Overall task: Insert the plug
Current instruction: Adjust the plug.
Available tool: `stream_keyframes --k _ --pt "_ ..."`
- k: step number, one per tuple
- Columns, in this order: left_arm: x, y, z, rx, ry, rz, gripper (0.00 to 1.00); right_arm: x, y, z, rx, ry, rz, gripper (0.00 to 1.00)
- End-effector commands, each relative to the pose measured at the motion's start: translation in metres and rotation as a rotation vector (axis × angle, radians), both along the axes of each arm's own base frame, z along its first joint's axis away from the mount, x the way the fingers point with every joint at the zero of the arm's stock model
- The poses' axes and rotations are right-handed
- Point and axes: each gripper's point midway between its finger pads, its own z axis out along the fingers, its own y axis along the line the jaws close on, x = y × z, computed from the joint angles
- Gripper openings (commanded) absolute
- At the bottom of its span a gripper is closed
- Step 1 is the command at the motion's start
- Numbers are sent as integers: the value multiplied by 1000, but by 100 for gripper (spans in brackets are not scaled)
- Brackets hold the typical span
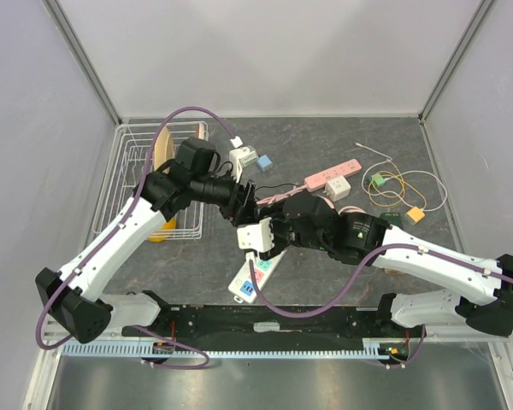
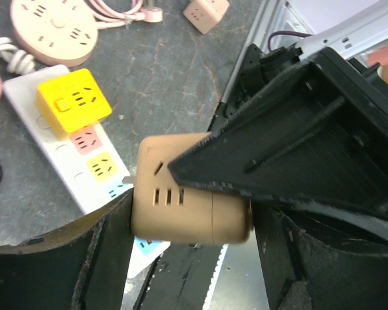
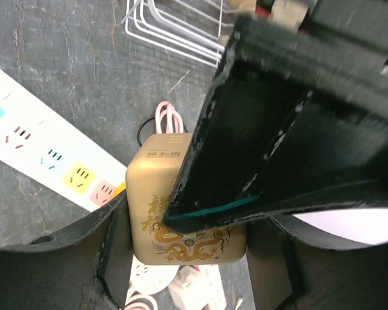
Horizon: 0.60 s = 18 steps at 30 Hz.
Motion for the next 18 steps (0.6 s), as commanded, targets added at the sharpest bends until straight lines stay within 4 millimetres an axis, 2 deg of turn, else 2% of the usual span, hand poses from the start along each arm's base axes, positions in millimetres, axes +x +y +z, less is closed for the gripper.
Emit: stream_keyframes --k 1,6,9,10,12,13,15,16,18 --pt "22 16 34 -36 -210 174 78 -7 -19 -17 -17 75 -73 0" --pt "37 33 59 -82 -324 352 98 -9 -29 -31 -14 130 -119 0" --pt "42 48 71 -115 -384 457 100 -6 -34 -34 8 175 -162 0" --pt "47 53 65 -100 -389 503 100 -6 -34 -37 25 213 -190 0" --pt "46 62 73 -143 -414 562 99 -1 -35 -37 57 268 -225 0" --pt "49 68 62 -126 -406 607 99 -1 -34 -41 80 327 -263 0" --pt "47 76 57 -144 -384 660 98 9 -38 -45 103 376 -325 0" --pt "49 79 42 -117 -358 690 98 6 -34 -50 104 421 -319 0" --pt "46 82 29 -107 -304 714 97 11 -34 -54 137 493 -398 0"
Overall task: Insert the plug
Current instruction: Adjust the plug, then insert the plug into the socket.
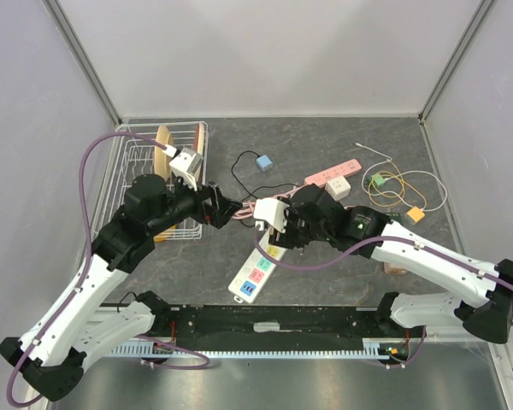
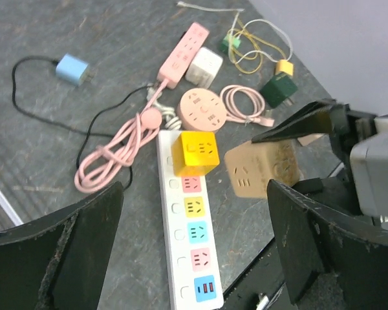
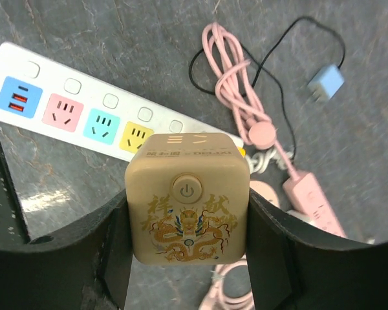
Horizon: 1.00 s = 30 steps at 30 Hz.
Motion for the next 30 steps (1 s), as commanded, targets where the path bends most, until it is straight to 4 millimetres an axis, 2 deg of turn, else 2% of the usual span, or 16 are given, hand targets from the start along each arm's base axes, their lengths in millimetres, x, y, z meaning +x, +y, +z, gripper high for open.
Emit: stream_keyframes --k 1,4,13,16,18,19,30 --pt "11 11 -28 -43 104 151 97 4 13 -2 121 171 -142 0" --pt "5 12 -53 -29 167 151 96 3 15 -13 136 255 -204 0" --pt "-10 24 -107 33 237 164 92 -2 19 -50 139 448 -308 0" --pt "-13 28 -120 53 236 164 94 -2 21 -61 127 489 -334 0" --pt "-13 28 -121 45 211 161 94 -2 22 -69 109 508 -347 0" --pt "-14 29 -128 50 216 159 95 -2 23 -71 107 514 -350 0" --pt "-17 28 -157 35 160 127 94 4 28 -95 79 543 -408 0"
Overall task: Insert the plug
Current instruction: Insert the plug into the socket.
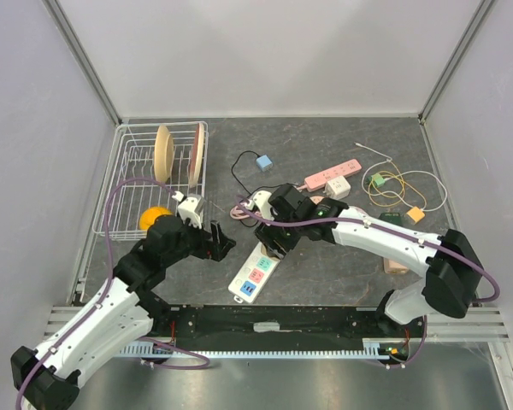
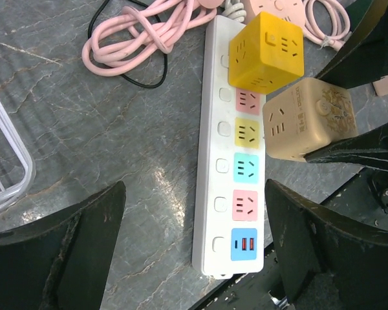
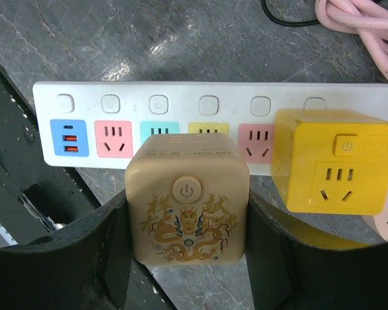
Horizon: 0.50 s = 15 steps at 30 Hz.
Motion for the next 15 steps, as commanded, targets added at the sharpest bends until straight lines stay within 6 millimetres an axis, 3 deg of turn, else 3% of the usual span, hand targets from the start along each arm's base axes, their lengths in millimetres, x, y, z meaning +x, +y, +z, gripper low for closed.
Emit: stream_keyframes --k 1,15 --pt "9 -5 11 -40 -101 -15 94 9 11 1 44 -15 -41 0" --pt "17 -6 10 4 -117 -22 94 24 10 -25 17 -61 -94 0"
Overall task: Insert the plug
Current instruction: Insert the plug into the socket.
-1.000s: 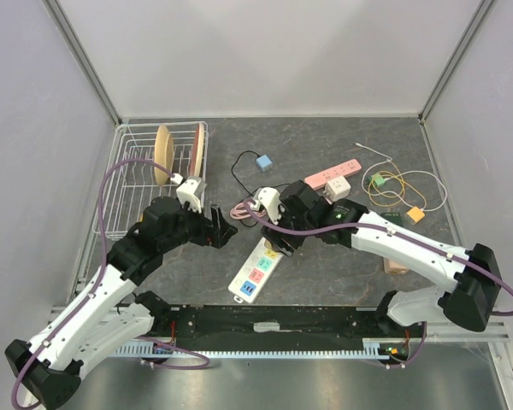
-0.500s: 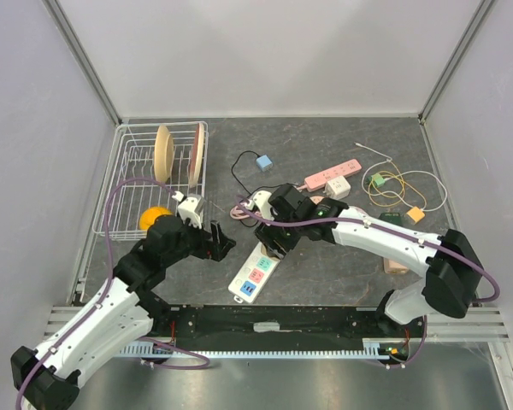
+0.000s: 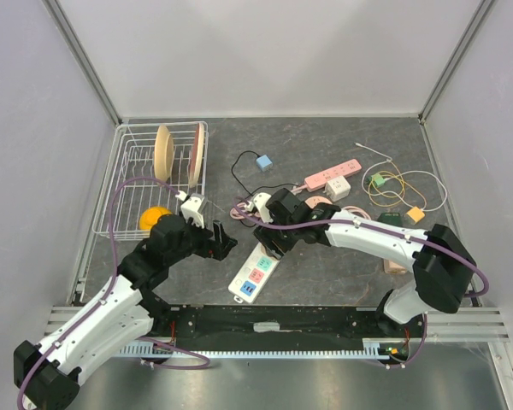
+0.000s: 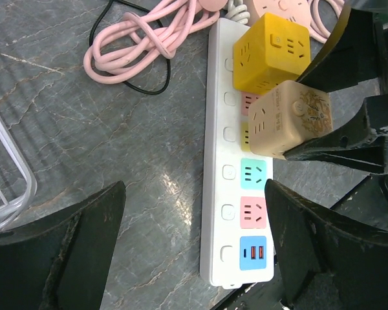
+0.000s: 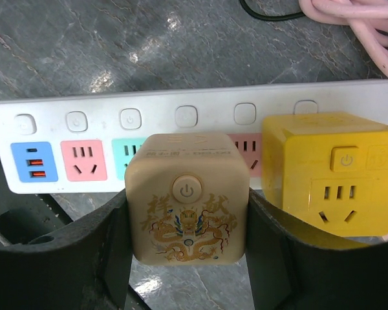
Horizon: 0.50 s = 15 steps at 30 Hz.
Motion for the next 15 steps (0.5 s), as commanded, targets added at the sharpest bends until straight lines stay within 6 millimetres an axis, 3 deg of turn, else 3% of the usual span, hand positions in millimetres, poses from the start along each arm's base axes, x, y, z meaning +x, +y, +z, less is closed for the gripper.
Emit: stream_keyframes --k 1,15 --pt "10 -3 20 -10 -90 -12 94 12 9 2 42 -48 -31 0" --pt "11 -4 19 -3 -86 -16 94 4 8 -4 52 -18 -20 0"
